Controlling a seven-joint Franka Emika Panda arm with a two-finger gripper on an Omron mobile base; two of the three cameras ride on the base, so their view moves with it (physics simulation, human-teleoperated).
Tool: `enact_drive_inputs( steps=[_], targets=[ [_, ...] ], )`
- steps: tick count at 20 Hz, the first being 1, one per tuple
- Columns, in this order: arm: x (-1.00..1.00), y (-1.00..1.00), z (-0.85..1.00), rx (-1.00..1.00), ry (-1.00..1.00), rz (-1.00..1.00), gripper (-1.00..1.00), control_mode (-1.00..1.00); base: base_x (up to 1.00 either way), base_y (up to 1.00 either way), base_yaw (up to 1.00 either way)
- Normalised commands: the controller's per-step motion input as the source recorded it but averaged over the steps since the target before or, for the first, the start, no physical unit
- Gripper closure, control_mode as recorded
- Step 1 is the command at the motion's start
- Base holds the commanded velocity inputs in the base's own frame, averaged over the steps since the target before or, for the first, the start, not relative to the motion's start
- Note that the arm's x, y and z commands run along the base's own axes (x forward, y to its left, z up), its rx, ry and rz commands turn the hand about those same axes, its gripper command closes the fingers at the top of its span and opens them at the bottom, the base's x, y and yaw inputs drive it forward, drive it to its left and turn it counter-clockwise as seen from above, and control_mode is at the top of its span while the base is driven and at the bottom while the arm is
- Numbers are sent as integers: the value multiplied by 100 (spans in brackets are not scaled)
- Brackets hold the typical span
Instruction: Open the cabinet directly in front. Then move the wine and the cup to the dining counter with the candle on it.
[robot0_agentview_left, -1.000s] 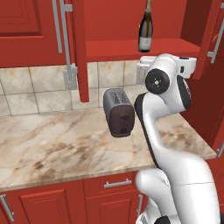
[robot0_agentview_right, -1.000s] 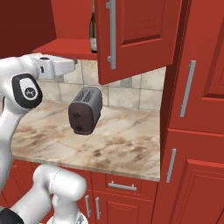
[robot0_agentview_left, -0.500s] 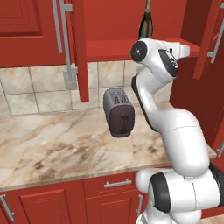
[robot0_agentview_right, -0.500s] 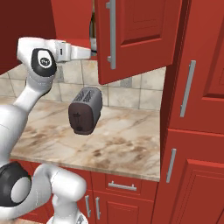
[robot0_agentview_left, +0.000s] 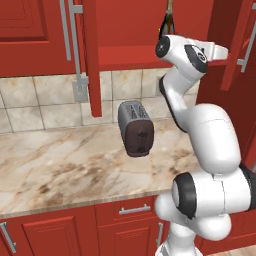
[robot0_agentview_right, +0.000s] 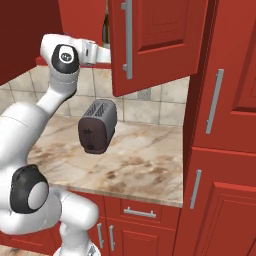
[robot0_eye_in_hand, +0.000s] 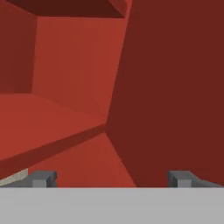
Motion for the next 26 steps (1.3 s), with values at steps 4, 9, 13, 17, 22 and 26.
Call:
enact_drive_inputs(
  steps=[4, 9, 13, 17, 22, 26],
  targets=[
    [-32, -98, 0, 5, -1, -5, -100, -100, 0, 0, 0],
    [-61, -100, 0, 10, -2, -7, -100, -100, 0, 0, 0],
    [-54, -100, 0, 10, -4, -6, -100, -100, 0, 0, 0],
    [-24, -94, 0, 8, -6, 0, -100, -100, 0, 0, 0],
    [-16, 12, -4, 1, 2, 3, -100, -100, 0, 0, 0],
    [-74, 93, -17, -7, 3, 31, -100, -100, 0, 0, 0]
  ],
)
